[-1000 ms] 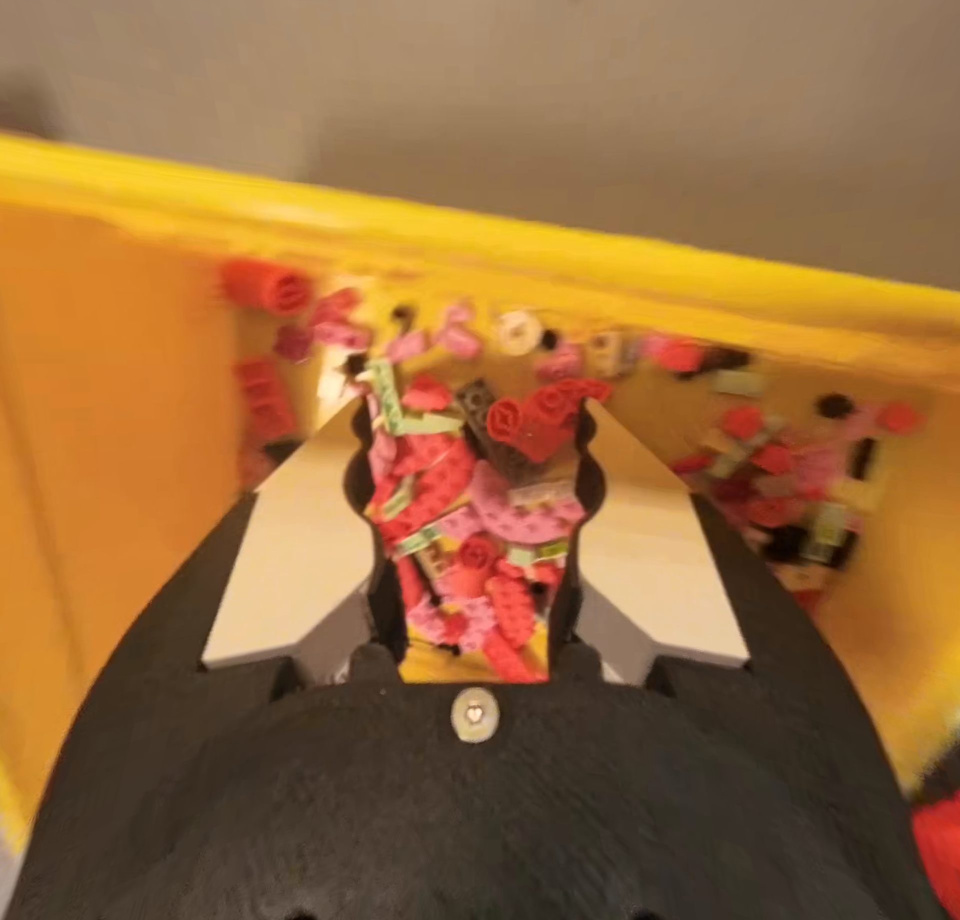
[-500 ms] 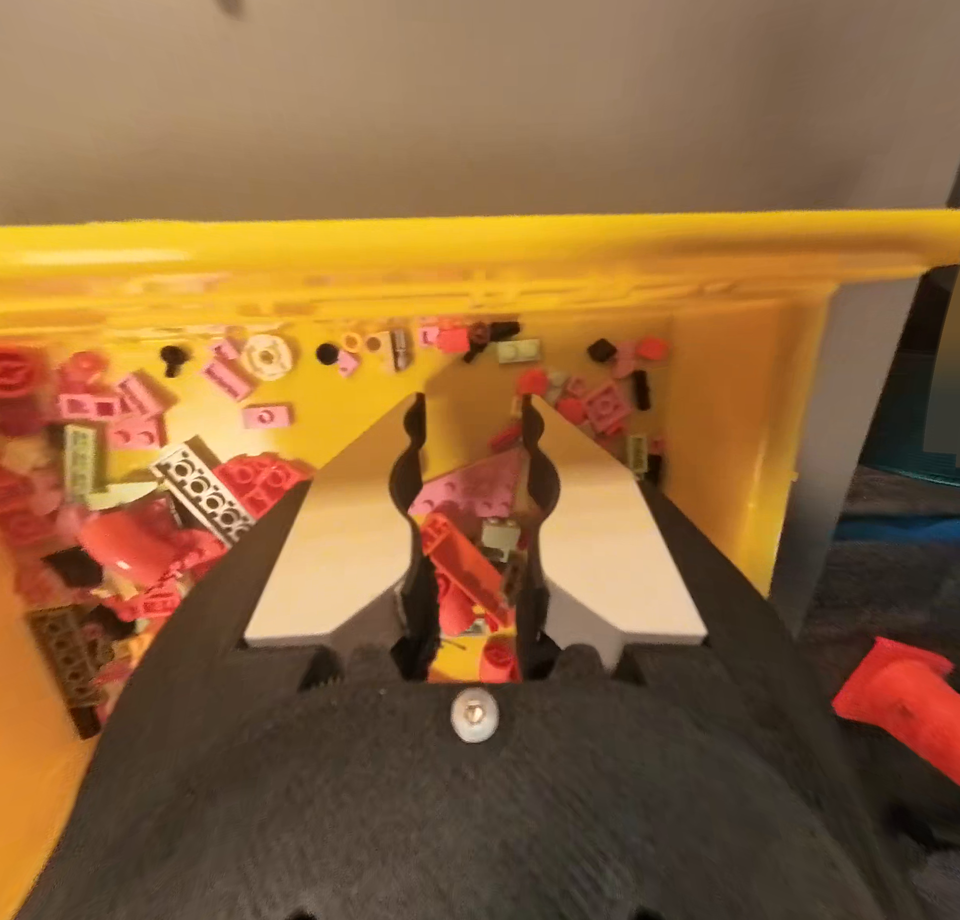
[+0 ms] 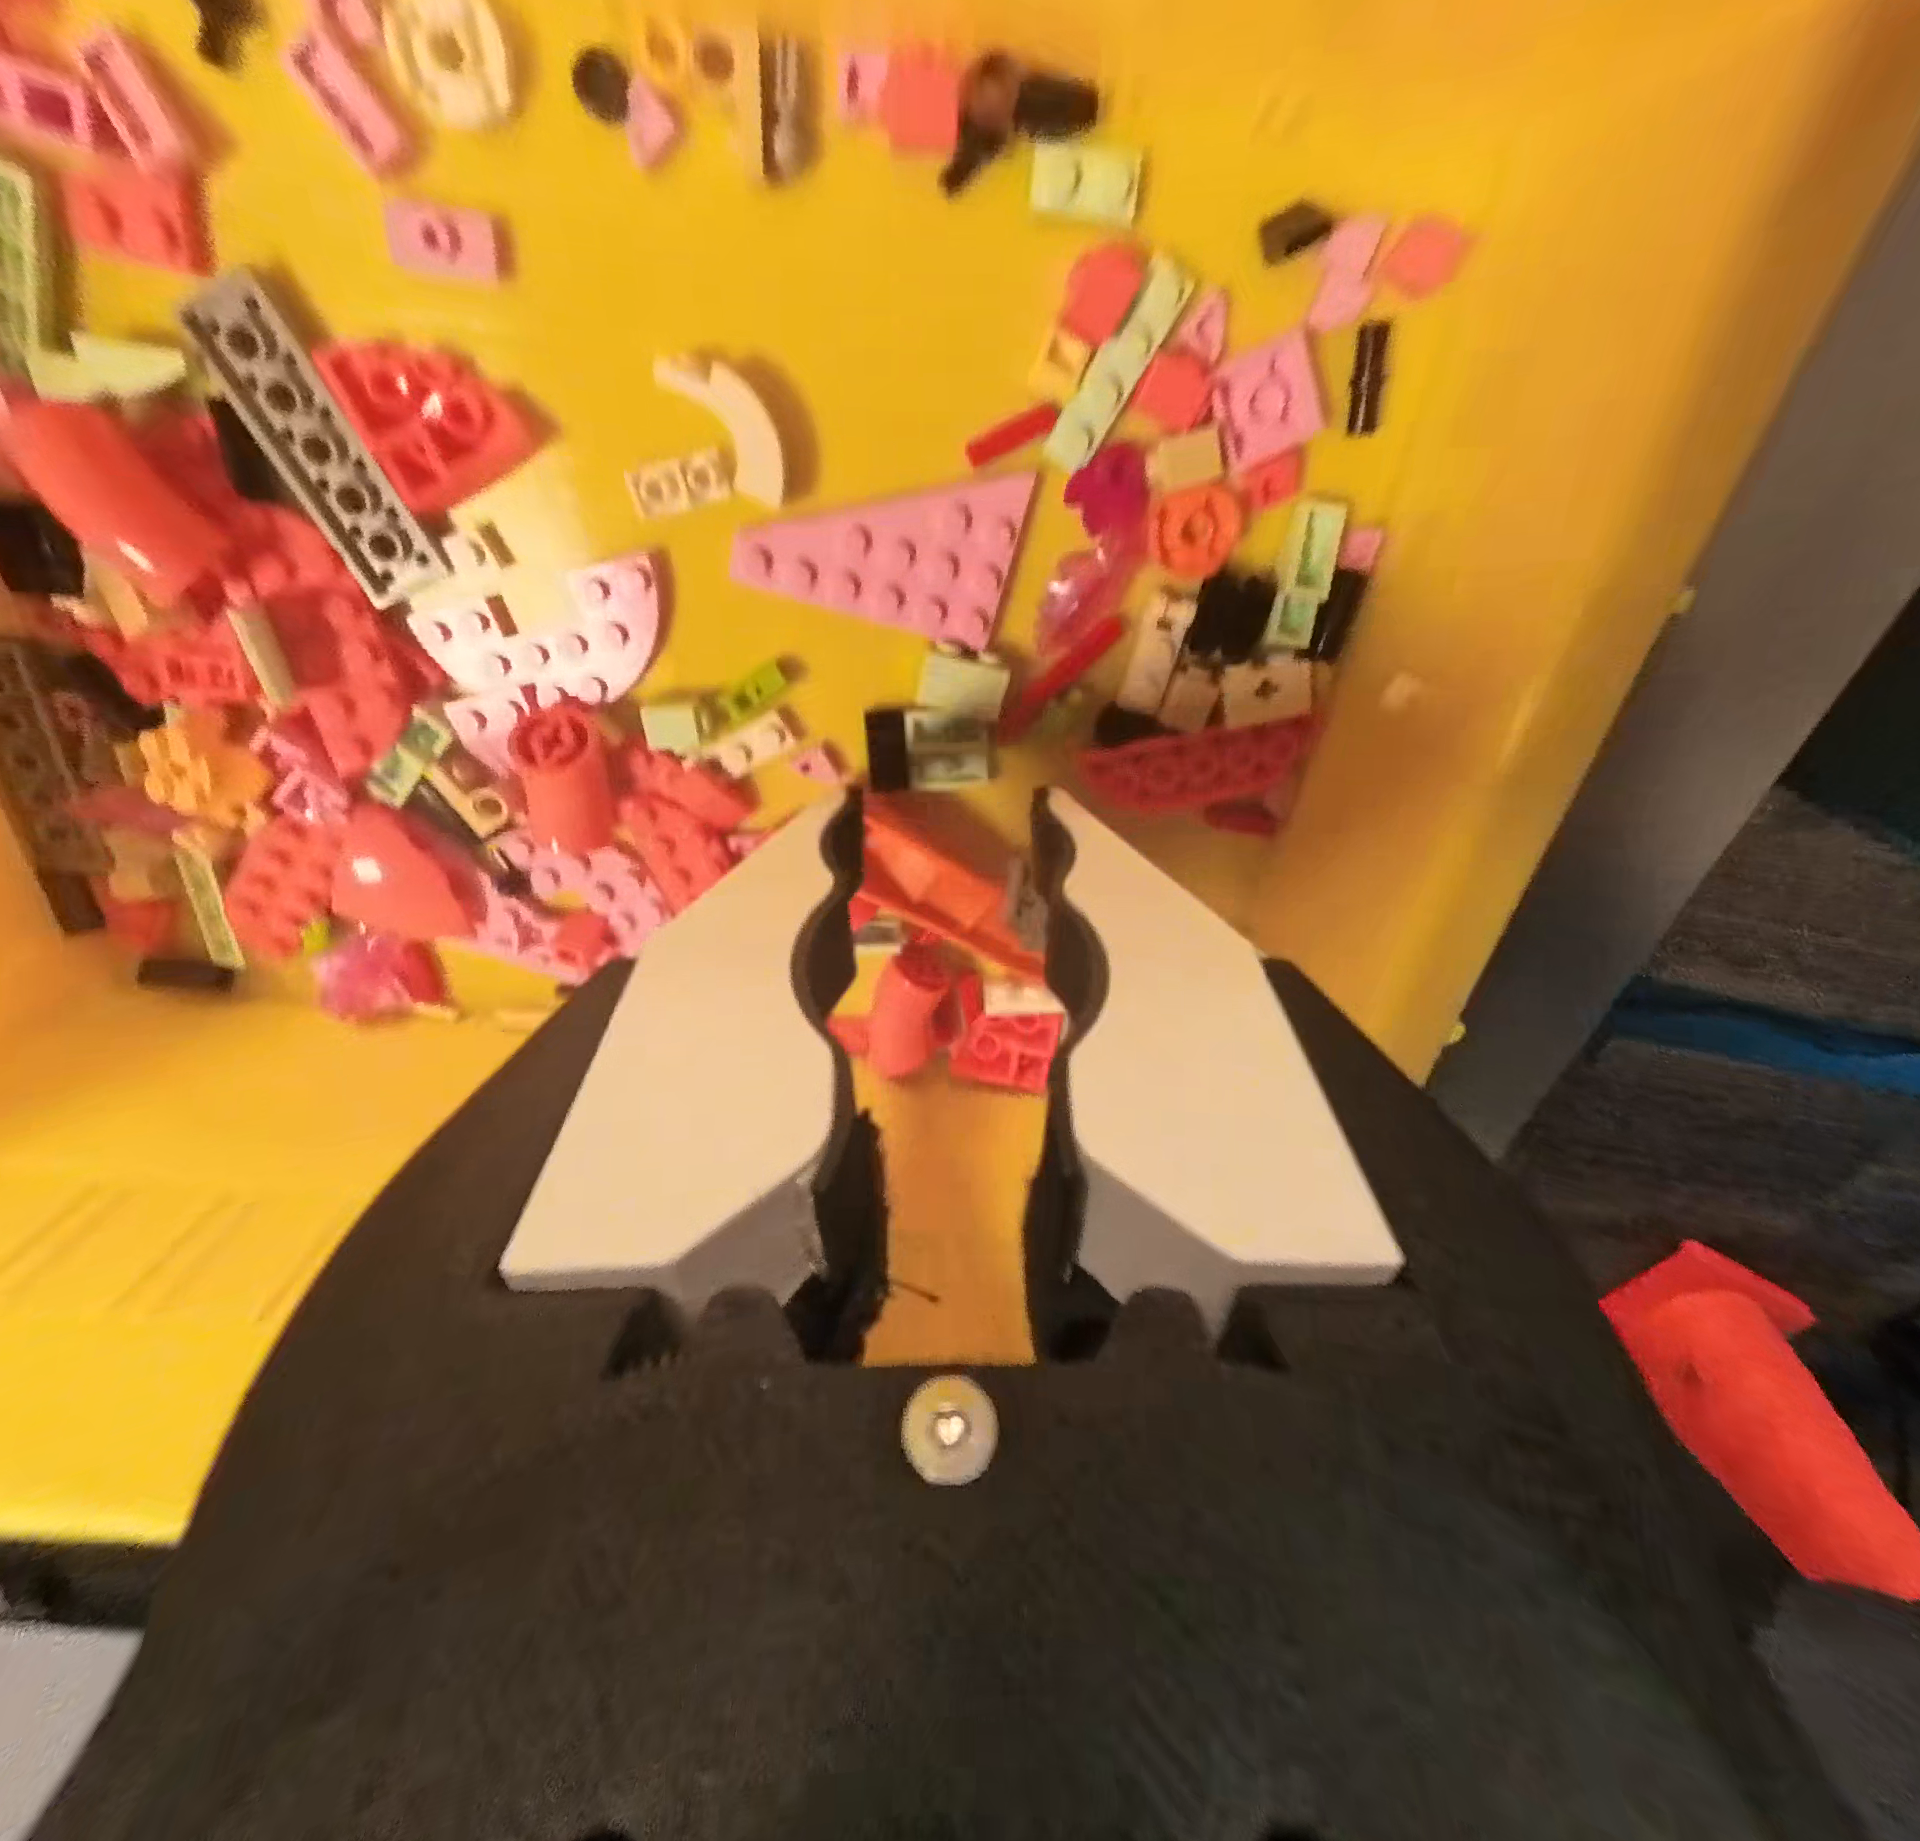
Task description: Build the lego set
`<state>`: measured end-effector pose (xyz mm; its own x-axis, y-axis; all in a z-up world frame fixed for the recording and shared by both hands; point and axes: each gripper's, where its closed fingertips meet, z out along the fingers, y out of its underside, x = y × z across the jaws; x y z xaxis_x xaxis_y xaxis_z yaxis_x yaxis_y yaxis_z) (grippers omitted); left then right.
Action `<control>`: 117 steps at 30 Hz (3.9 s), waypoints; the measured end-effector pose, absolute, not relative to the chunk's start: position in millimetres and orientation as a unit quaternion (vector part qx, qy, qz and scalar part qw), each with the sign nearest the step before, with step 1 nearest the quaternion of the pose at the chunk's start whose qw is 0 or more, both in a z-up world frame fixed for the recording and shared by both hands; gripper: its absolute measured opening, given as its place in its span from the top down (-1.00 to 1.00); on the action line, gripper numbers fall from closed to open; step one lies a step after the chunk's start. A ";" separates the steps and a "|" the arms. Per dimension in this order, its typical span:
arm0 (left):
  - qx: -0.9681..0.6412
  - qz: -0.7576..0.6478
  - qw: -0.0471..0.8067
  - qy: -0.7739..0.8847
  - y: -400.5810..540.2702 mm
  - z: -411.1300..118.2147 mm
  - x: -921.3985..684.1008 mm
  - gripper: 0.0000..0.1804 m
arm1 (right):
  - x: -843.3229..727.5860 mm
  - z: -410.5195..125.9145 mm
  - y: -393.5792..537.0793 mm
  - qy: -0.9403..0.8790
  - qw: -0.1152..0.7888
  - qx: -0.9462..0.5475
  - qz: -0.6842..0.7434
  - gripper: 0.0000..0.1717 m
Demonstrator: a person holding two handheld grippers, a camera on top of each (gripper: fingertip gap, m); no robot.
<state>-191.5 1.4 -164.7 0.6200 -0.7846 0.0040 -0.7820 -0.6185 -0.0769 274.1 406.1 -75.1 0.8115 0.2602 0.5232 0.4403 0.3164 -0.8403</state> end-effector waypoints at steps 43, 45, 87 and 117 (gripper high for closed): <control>-0.898 0.022 0.165 0.407 68.3 -164.1 -166.7 0.31 | 269.1 -76.0 403.6 -0.318 0.752 -0.573 -0.074 1.00; -0.891 -0.037 0.174 0.418 58.9 -154.2 -153.7 0.33 | 269.0 -76.2 403.7 -0.318 0.752 -0.574 -0.073 1.00; -0.952 -0.059 0.123 0.273 58.6 -177.7 -165.7 0.89 | 265.4 -78.1 403.3 -0.326 0.748 -0.574 -0.066 1.00; -0.928 -0.058 0.185 0.320 65.3 -179.5 -145.8 0.91 | 264.4 -73.6 400.7 -0.313 0.757 -0.572 -0.023 1.00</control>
<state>-145.8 65.3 -179.5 0.7890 -0.6142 -0.0109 -0.5714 -0.7273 -0.3802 264.4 400.7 -73.6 0.8029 0.3244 0.5001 0.3926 0.3435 -0.8531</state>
